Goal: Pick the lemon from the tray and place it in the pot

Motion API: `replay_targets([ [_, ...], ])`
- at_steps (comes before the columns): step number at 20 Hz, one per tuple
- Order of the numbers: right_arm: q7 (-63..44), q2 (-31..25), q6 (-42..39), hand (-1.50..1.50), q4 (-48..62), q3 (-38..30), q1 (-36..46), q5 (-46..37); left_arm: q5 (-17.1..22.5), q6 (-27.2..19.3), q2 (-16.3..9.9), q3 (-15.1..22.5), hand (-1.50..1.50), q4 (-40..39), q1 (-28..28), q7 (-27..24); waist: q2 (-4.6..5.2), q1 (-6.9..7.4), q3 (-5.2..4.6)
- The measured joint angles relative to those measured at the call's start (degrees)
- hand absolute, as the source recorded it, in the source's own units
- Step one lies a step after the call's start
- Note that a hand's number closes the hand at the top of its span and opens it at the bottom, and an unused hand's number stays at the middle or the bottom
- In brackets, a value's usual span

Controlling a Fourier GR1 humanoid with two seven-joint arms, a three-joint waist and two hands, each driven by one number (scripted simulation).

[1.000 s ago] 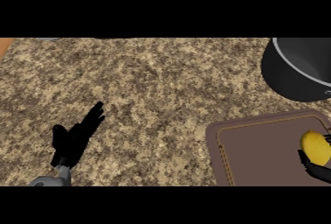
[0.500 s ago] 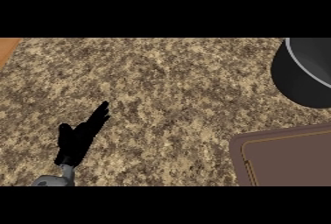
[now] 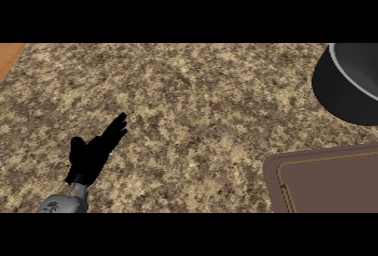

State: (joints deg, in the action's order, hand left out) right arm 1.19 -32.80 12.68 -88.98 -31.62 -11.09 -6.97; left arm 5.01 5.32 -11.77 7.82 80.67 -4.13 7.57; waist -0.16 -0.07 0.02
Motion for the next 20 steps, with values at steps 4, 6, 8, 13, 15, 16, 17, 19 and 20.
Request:
replay_targets([
  [4,-9.8,-5.7,-1.1,1.50,-0.2,2.1,6.5,-3.9,-0.5,0.4,0.5,0.0,0.00,-1.0,-0.7,-0.7,0.05,0.45,0.03],
  [6,-12.6,-8.4,-2.7,1.50,2.2,3.4,10.4,-5.2,-0.8,0.6,0.6,0.1,0.00,-0.5,-0.3,-0.8,0.09,0.70,0.03],
  [8,-15.6,-11.5,-4.8,1.50,4.8,4.8,14.6,-6.1,-0.5,1.4,0.1,-0.5,0.00,-1.1,-0.8,-1.0,0.15,0.97,0.04],
  [13,-20.4,-14.1,-7.3,1.50,13.2,11.8,25.2,-11.2,-0.9,1.4,0.9,-0.5,0.00,-1.5,-1.7,-0.1,0.26,1.47,0.06],
  [15,-20.8,-15.0,-8.5,1.50,18.2,14.2,29.8,-13.1,-1.2,1.4,1.3,-0.3,0.00,-1.6,-1.9,-0.1,0.33,1.75,0.10],
  [16,-21.0,-14.7,-8.8,1.50,20.2,15.5,31.8,-14.2,-1.2,1.1,1.6,-0.4,0.00,-1.8,-2.3,0.4,0.31,1.76,0.12],
  [17,-20.7,-14.6,-9.0,1.50,22.7,16.7,33.9,-15.2,-1.2,1.4,1.5,-0.7,0.00,-2.2,-2.6,0.4,0.34,1.81,0.14],
  [19,-20.8,-14.6,-9.4,1.50,26.9,19.1,37.2,-18.0,-1.4,1.6,1.6,-0.7,0.00,-2.1,-2.5,-0.3,0.40,1.97,0.12],
  [20,-21.5,-15.1,-10.0,1.50,28.7,20.4,38.6,-19.6,-1.4,1.5,1.8,-0.3,0.00,-1.6,-2.3,-0.2,0.46,2.22,0.12],
])
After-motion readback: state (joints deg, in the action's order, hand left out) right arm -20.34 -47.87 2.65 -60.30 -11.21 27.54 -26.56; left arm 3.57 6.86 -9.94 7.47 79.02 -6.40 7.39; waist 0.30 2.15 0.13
